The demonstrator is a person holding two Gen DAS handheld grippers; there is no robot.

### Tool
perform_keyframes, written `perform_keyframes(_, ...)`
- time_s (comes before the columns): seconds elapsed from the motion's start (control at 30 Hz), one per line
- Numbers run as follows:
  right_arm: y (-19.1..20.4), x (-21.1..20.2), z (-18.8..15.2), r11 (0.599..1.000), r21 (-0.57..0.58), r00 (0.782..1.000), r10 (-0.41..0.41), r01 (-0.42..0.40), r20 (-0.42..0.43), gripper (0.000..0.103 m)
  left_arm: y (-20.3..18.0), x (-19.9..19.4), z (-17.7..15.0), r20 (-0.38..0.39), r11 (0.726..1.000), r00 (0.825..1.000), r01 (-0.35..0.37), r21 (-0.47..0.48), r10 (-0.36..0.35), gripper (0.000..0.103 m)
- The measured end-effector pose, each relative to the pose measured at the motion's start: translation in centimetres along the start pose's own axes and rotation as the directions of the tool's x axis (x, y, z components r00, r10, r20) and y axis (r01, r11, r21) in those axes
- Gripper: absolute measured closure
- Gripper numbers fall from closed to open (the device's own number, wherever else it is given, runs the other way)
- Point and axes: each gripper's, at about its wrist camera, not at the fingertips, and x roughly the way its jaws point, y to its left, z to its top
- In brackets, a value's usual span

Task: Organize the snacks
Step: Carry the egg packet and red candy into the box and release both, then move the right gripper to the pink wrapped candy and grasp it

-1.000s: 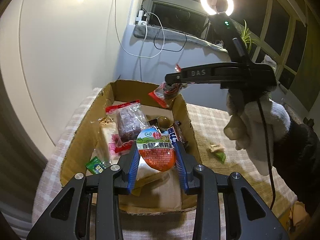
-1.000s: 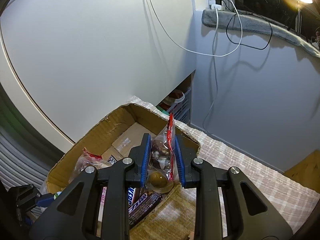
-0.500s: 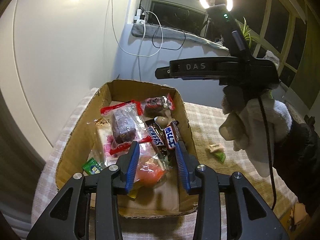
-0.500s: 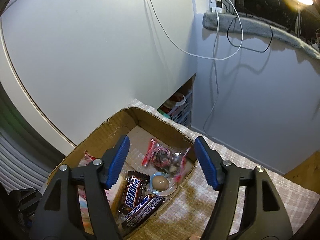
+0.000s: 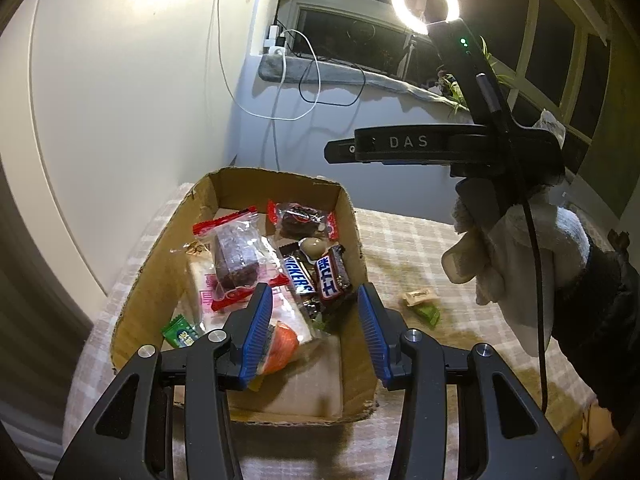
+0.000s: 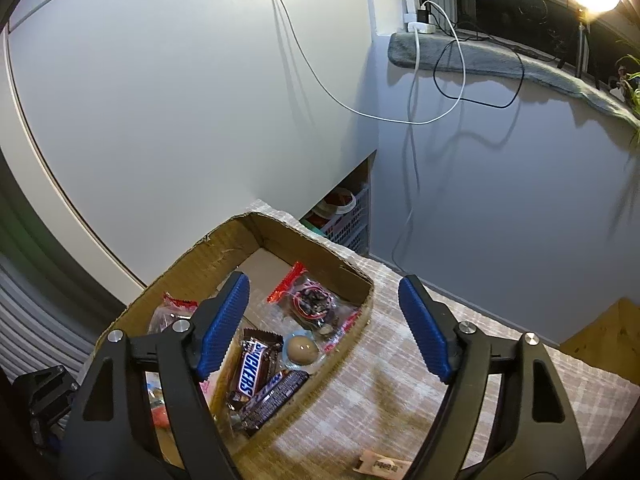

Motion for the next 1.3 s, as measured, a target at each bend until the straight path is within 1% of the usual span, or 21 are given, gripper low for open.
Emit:
perform_keyframes(0.23, -0.4, -1.7, -0.8, 0.999, -0.029, 1.000, -0.025, 0.024, -0.011, 0.023, -0.9, -0.8, -0.2, 0.009, 1.000, 1.000, 0.001, 0.012, -0.001, 0.060)
perform_keyframes(0.47, -1.5, -3.7, -3.3, 0.998, -0.056, 0.999, -0.041, 0.039, -0.032, 0.023, -2.0, -1.1, -0.7, 0.006, 1.000, 1.000, 0.008, 0.014, -0.008, 0.060)
perform_keyframes(0.63, -3.2, -4.4, -5.6, 0.997, -0.069, 0.996, -0.036, 0.031, -0.076, 0.023, -3.6, -1.1, -1.2, -0.005, 0.999, 0.999, 0.039, 0.029, -0.039, 0.060)
perform_keyframes(0.77, -4.4, -4.3, -7.6, 0.996, -0.087, 0.991, -0.006, -0.006, -0.136, 0.024, -4.8, -1.0, -1.6, -0.018, 0.997, 0.998, 0.066, 0.044, -0.065, 0.060)
perform_keyframes(0.8, -4.8, -4.0, -8.1, 0.996, -0.090, 0.987, 0.006, -0.020, -0.159, 0.026, -5.2, -0.9, -1.7, -0.024, 0.996, 0.997, 0.073, 0.047, -0.072, 0.060)
perform_keyframes(0.87, -5.5, -3.4, -8.9, 0.996, -0.084, 0.979, 0.025, -0.043, -0.205, 0.050, -6.1, -0.7, -2.1, -0.040, 0.994, 0.995, 0.090, 0.055, -0.088, 0.060)
perform_keyframes(0.9, -5.9, -3.1, -9.3, 0.995, -0.083, 0.973, 0.032, -0.053, -0.227, 0.054, -6.4, -0.5, -2.3, -0.048, 0.993, 0.994, 0.097, 0.061, -0.094, 0.060)
perform_keyframes(0.93, -6.1, -2.9, -9.7, 0.995, -0.086, 0.970, 0.036, -0.058, -0.239, 0.055, -7.0, -0.2, -2.6, -0.062, 0.992, 0.993, 0.108, 0.069, -0.104, 0.060)
perform_keyframes(1.03, -6.5, -2.6, -10.7, 0.988, -0.113, 0.961, 0.068, -0.102, -0.268, 0.055, -8.2, 0.6, -3.2, -0.093, 0.988, 0.988, 0.130, 0.080, -0.122, 0.060)
perform_keyframes(1.1, -6.3, -2.6, -11.2, 0.980, -0.145, 0.955, 0.089, -0.134, -0.283, 0.055, -8.9, 1.3, -3.6, -0.115, 0.986, 0.985, 0.141, 0.085, -0.131, 0.064)
perform_keyframes(1.2, -5.6, -2.2, -11.9, 0.965, -0.203, 0.945, 0.099, -0.168, -0.310, 0.055, -9.6, 2.4, -4.3, -0.148, 0.985, 0.979, 0.153, 0.075, -0.141, 0.065)
perform_keyframes(1.3, -5.2, -1.4, -12.4, 0.956, -0.243, 0.943, 0.079, -0.164, -0.324, 0.056, -9.9, 3.5, -4.5, -0.174, 0.985, 0.973, 0.162, 0.062, -0.149, 0.067)
